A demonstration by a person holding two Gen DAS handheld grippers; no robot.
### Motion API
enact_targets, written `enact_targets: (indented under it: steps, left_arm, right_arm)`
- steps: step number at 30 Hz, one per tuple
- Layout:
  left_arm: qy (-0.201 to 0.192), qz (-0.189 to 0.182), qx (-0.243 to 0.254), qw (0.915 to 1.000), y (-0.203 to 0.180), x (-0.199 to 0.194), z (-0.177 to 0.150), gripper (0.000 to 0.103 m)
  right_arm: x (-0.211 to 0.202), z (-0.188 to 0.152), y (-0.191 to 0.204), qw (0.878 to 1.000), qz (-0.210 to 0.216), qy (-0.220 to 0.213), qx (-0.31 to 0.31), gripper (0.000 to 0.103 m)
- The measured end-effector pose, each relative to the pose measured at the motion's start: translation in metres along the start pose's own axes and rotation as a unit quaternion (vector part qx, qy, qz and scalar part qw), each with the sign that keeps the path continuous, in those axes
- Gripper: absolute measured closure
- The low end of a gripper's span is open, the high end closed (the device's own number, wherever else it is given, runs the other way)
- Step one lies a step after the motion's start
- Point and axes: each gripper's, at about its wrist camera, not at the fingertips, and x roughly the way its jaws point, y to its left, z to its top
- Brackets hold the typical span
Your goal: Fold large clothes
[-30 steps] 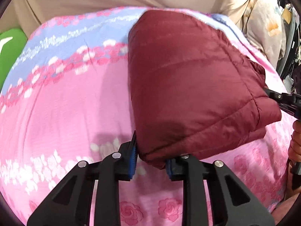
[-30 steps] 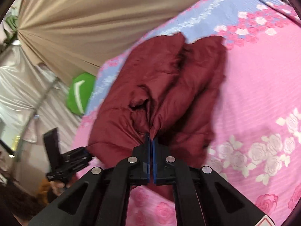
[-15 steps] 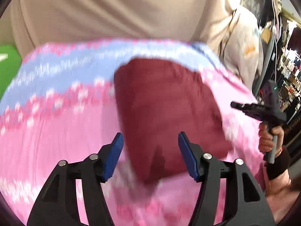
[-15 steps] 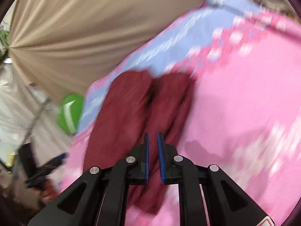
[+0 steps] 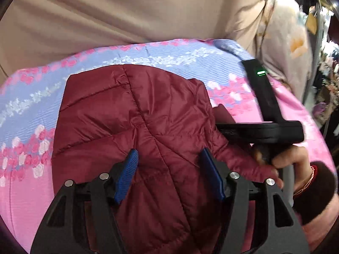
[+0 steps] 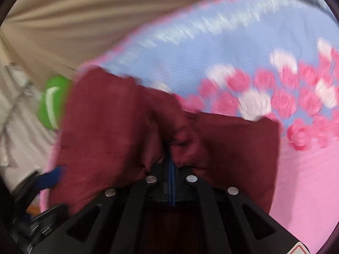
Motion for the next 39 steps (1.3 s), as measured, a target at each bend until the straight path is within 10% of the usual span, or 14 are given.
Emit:
enact_targets:
  steps: [5,10,15,17,18,24,28,30,33,39]
  left_arm:
    - [-0.006,0.027,0.027,0.9993,-0.017,0.012,-0.008,0.037]
    - [-0.01,-0.001,0.018,0.9998,-0.016,-0.021,-0.01,0.029]
    - [-0.046,0.018,0.009,0.9987,-0.004,-0.085,-0.027,0.015]
    - [-0.036,0.024,-0.006,0.999,0.008,-0.098,-0.036,0.015]
    - [-0.032,0.028,-0.011,0.999,0.012,-0.102,-0.041,0.015]
    - [0.015,0.034,-0.049,0.9981,0.038,-0.098,-0.077,0.016]
    - [0.078,-0.037,-0.114,0.9897,0.053,-0.061,-0.094,0.014]
    - [0.082,-0.058,-0.134,0.9859,0.061,-0.064,-0.093,0.016]
    - [0.055,-0.058,-0.144,0.9863,0.074,-0.078,-0.086,0.005]
    - [0.094,-0.131,-0.166,0.9729,0.089,-0.026,-0.073,0.005]
  right_arm:
    - [-0.04,-0.003,-0.01,0.998,-0.01,-0.013,0.052,0.098]
    - [-0.123,-0.056,0.012,0.997,0.008,-0.058,0.046,0.059]
    - [-0.117,-0.086,0.054,0.998,0.04,-0.041,0.016,0.045]
    - [-0.102,-0.096,0.07,0.999,0.016,-0.029,-0.002,0.065]
    - [-0.098,-0.102,0.079,1.0,0.005,-0.022,-0.017,0.092]
    - [-0.164,-0.152,0.072,0.994,0.014,-0.108,0.029,0.099]
    - [-0.121,-0.17,0.036,0.996,-0.017,-0.048,0.077,0.098]
    - [-0.139,-0.171,0.04,0.995,-0.015,-0.055,0.086,0.089]
    - [-0.167,-0.171,0.043,0.99,-0.036,-0.104,0.087,0.043]
    - [-0.114,-0.137,0.015,0.991,-0.015,-0.044,0.125,0.034]
